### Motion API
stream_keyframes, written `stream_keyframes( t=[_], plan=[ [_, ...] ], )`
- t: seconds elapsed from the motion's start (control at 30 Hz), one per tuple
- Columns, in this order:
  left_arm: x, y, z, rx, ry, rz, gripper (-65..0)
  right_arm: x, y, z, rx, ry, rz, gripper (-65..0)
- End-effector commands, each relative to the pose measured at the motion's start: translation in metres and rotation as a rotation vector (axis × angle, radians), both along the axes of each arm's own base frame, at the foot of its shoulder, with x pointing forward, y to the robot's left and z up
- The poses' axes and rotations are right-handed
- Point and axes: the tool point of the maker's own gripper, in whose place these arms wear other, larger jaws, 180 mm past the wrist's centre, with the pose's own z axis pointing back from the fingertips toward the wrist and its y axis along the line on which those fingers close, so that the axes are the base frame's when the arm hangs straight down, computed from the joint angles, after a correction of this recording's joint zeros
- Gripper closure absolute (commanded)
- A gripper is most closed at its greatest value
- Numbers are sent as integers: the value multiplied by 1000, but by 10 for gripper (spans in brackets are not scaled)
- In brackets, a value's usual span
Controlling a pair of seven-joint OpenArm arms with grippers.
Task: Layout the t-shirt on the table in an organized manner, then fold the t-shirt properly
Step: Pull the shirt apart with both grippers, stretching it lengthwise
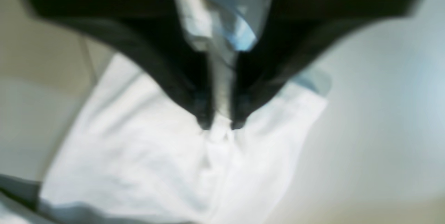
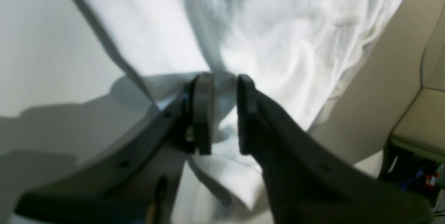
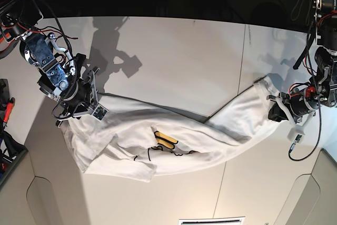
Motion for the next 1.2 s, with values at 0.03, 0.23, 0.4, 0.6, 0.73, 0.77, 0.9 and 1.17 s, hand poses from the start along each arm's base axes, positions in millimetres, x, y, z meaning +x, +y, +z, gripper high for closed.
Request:
stream_keyframes(
  t=[0.03,0.23,0.4,0.6,0.73,0.77,0.9,1.17],
  plan=[
    [15,2,24,-2,-68,-17,-4,1,-11,2,-32,9,-13,-135],
    [20,-6,41,28,-89,-76,0,1,-11,2,-32,9,-13,-135],
    [6,-27,64,-27,-101,-175,0,5,-17,5,-36,-28,-58,-135],
    [-45,-35,66,29,10,-292,0,11,-23,10,-42,-72,-107,-135],
    [-77,-33,68,113,59,-378,0,11,-24,10,-45,-73,-105,-134],
    [-84,-33,68,132,74,-399,0,12,-24,11,-45,-75,-106,-134],
    [-105,-40,70,178,104,-470,0,14,-26,13,-44,-93,-123,-134],
    [-94,-34,80,404,-4,-546,0,28,-46,30,-76,-186,-198,-133]
  ],
)
